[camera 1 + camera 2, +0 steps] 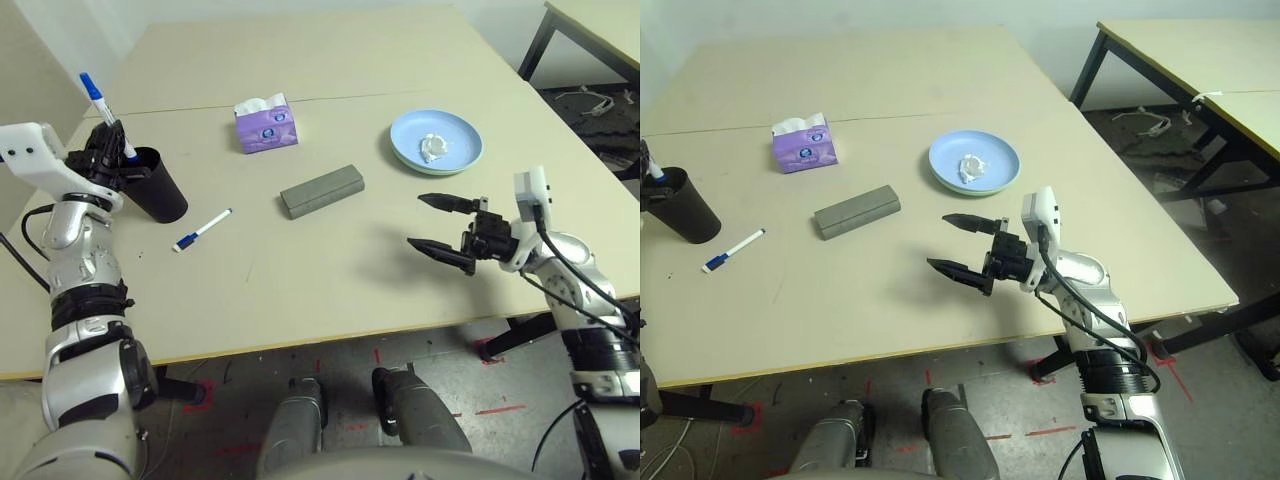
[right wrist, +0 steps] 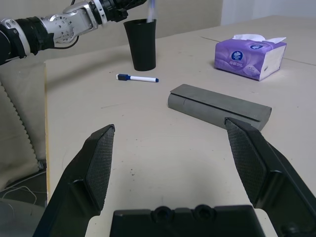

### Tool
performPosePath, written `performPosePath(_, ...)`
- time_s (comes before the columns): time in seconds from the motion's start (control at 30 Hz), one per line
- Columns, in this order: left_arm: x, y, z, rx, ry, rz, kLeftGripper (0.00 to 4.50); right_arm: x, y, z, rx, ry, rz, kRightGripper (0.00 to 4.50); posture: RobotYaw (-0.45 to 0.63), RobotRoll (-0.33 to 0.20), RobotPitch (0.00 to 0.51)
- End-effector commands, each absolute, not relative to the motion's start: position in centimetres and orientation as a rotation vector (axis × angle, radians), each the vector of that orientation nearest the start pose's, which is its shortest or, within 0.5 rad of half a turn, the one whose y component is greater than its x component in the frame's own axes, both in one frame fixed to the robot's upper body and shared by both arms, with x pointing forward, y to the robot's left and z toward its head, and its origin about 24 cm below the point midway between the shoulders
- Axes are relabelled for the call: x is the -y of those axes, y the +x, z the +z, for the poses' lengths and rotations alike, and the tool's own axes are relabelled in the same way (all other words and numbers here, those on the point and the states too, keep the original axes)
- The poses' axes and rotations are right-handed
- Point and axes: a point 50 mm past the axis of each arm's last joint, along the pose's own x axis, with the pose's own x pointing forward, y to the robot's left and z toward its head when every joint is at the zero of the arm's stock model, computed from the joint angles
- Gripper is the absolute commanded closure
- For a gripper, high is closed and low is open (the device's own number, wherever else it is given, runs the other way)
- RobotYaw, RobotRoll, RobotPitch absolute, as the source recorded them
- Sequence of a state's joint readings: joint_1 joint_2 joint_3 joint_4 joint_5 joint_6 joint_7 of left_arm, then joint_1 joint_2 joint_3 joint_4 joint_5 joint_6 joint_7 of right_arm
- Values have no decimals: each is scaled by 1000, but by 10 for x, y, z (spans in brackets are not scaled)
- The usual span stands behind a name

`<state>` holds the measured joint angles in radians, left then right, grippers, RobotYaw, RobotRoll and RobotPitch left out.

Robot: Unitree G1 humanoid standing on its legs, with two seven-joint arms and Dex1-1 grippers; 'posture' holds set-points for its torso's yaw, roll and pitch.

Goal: Organize and tidy the items on the table.

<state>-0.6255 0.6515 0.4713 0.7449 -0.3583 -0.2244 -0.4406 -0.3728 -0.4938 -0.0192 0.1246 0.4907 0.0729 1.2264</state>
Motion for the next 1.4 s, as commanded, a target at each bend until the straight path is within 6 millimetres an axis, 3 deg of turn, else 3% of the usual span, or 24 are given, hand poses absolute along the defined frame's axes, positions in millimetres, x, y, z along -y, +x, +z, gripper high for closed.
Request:
performPosePath(0.03,-365,315,175,347,51,160,1302,179,285,132,160,-128,1268,0,-136,0,139)
performPosePath(0.17,-366,314,178,357,48,163,11,177,286,132,165,-123,1269,0,-138,0,137)
performPosePath(0.27,-365,313,187,401,48,145,11,176,286,131,165,-124,1270,0,-138,0,135)
performPosePath(0.33,-360,312,203,483,65,105,11,175,285,130,165,-125,1272,0,-138,0,135)
performPosePath(0.43,-341,307,249,678,161,-1,11,176,285,129,164,-127,1271,0,-139,0,134)
performPosePath(0.53,-302,296,295,835,633,-140,11,176,285,130,165,-129,1270,0,-142,0,135)
performPosePath(0.6,-277,295,309,859,888,-252,11,176,285,130,166,-131,1270,0,-139,0,136)
performPosePath(0.7,-252,298,321,849,1090,-389,11,176,285,130,166,-134,1271,0,-138,0,135)
performPosePath(0.77,-240,307,315,723,1153,-528,11,176,285,129,164,-137,1275,0,-137,0,132)
performPosePath(0.9,-254,331,266,111,976,-677,11,174,285,127,167,-137,1279,0,-147,0,131)
performPosePath(0.97,-273,330,237,-189,902,-663,11,172,284,127,173,-135,1277,0,-163,0,134)
performPosePath(1.03,-285,326,226,-353,806,-603,11,172,284,126,175,-135,1274,0,-162,0,133)
performPosePath(1.1,-291,312,214,-522,735,-653,11,172,282,125,177,-130,1267,0,-169,0,136)
performPosePath(1.2,-297,298,205,-659,639,-680,11,171,278,123,177,-123,1263,0,-170,0,137)
performPosePath(1.4,-315,295,202,-743,600,-532,11,170,274,119,168,-120,1268,0,-169,0,134)
